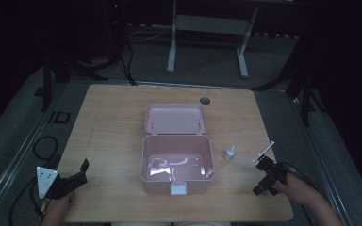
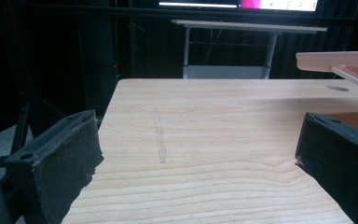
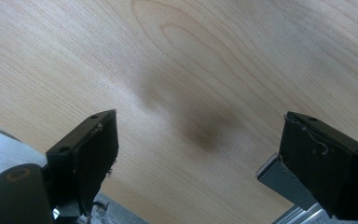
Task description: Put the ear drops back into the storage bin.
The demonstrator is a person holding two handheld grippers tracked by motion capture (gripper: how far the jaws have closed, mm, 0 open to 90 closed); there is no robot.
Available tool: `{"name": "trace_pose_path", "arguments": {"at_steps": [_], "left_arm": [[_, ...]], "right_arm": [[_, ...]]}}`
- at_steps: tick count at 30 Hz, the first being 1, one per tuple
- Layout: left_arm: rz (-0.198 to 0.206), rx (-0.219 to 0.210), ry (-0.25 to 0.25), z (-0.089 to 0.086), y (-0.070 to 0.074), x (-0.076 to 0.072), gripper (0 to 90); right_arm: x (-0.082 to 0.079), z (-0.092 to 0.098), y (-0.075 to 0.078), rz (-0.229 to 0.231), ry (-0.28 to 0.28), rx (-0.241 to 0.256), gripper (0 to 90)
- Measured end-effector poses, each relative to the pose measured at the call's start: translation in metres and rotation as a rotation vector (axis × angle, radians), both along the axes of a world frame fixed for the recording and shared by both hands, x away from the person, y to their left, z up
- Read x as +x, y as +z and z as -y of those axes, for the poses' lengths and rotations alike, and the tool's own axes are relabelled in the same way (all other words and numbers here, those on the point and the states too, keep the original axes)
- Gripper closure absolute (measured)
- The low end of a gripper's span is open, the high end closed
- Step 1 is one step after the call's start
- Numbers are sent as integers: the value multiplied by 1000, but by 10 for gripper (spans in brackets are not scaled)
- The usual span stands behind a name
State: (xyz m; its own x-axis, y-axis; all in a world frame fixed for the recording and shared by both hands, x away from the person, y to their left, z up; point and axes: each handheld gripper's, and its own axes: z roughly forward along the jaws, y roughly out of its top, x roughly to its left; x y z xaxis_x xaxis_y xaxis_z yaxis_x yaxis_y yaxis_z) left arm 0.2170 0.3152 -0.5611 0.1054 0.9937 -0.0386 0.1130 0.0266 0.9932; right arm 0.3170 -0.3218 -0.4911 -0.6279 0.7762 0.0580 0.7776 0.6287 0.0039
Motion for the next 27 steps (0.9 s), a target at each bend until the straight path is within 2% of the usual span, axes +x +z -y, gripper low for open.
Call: {"name": "trace_pose_path", "arguments": {"at_steps": [1, 6, 13, 24, 27], "left_arm": [[-1, -1, 1, 0, 0, 0, 4], [-3, 0, 0, 0, 0, 0, 4], [-3, -2, 0, 0, 0, 0, 4], [-4, -3, -2, 0, 0, 0, 4], [-5, -3, -2, -1, 0, 0, 4]], "right_arm": [[2, 0, -1, -14, -2, 2, 115], [8, -5, -1, -13, 19, 16, 112], [18, -12, -5, -29, 65, -18, 113], [41, -25, -7, 1, 58, -30, 125], [53, -32, -5, 19, 53, -12, 132]]}}
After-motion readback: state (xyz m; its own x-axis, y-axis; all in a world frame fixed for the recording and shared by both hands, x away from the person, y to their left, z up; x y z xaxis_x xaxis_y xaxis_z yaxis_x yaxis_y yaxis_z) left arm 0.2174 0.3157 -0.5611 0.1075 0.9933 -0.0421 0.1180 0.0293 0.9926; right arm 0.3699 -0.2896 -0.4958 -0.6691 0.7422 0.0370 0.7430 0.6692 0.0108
